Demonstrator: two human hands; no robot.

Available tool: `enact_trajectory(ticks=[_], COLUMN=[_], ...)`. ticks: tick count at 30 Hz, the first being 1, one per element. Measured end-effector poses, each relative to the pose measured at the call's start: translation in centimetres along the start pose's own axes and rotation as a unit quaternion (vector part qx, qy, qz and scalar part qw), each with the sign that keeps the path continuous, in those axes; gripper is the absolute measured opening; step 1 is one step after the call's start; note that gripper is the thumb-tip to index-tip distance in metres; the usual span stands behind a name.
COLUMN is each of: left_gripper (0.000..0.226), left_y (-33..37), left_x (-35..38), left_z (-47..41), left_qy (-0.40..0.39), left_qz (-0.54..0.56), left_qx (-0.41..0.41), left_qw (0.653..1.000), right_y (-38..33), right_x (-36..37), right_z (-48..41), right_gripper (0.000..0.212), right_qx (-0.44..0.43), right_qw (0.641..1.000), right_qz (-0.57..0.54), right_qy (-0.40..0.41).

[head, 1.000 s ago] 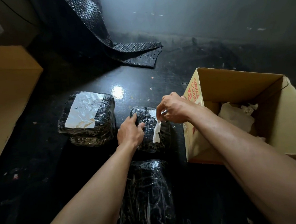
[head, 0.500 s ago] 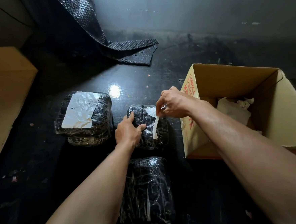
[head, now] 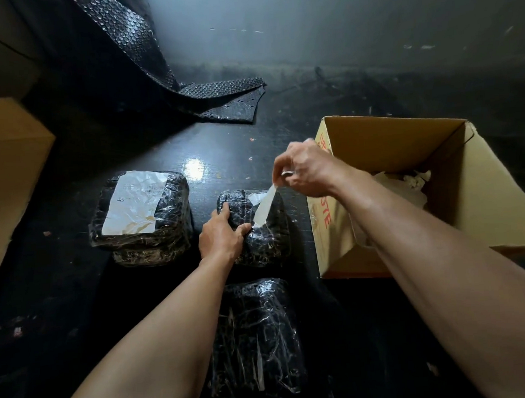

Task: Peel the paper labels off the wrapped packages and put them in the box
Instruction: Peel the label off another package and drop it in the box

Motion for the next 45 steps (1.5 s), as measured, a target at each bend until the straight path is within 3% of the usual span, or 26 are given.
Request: enact_trajectory(ticks=[11, 16, 23, 32, 36, 45], left_gripper=[0.080, 0.062, 0.055, 0.056, 0.060, 0.053], left_y=[0.6, 1.0, 2.0, 12.5, 16.6, 18.3], left_x=[-0.2, -0.7, -2.0, -5.3, -4.1, -0.2], left_z=[0.3, 1.0, 0.9, 2.4, 4.3, 7.3], left_qy=[-0.005, 0.018, 0.004, 0.008, -0.046, -0.083], left_qz=[-0.038, -0.049, -0.047, 0.125, 0.187, 0.236], left_qx=[0.016, 0.049, 0.081, 0.211, 0.208, 0.162], left_qw=[0.999, 0.997, 0.996, 0.969, 0.959, 0.955], right_y=[-0.6, 0.1, 1.7, 6.0, 9.2, 14.4], right_x=[-1.5, -1.7, -3.7, -9.4, -10.1, -4.6], right_z=[-1.3, -0.7, 0.9, 5.7, 8.6, 11.8], right_gripper=[0.022, 0.028, 0.023, 0.019, 0.023, 0.021], right_qx=[-0.023, -0.004, 0.032, 0.077, 0.105, 0.188], right_qw=[0.997, 0.996, 0.992, 0.969, 0.948, 0.948], right_qz=[0.016, -0.013, -0.027, -0.006, 0.020, -0.014], right_qy=[0.073, 0.093, 0.121, 0.233, 0.299, 0.258])
Point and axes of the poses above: each hand's wrist, its own z-axis away from the middle knuckle, its own x-axis out of the palm, y = z × x, the point moved 5 cm from there along -z, towards the middle knuckle, and after that the axes turned 7 degrees about y, right-handed, at the moved point
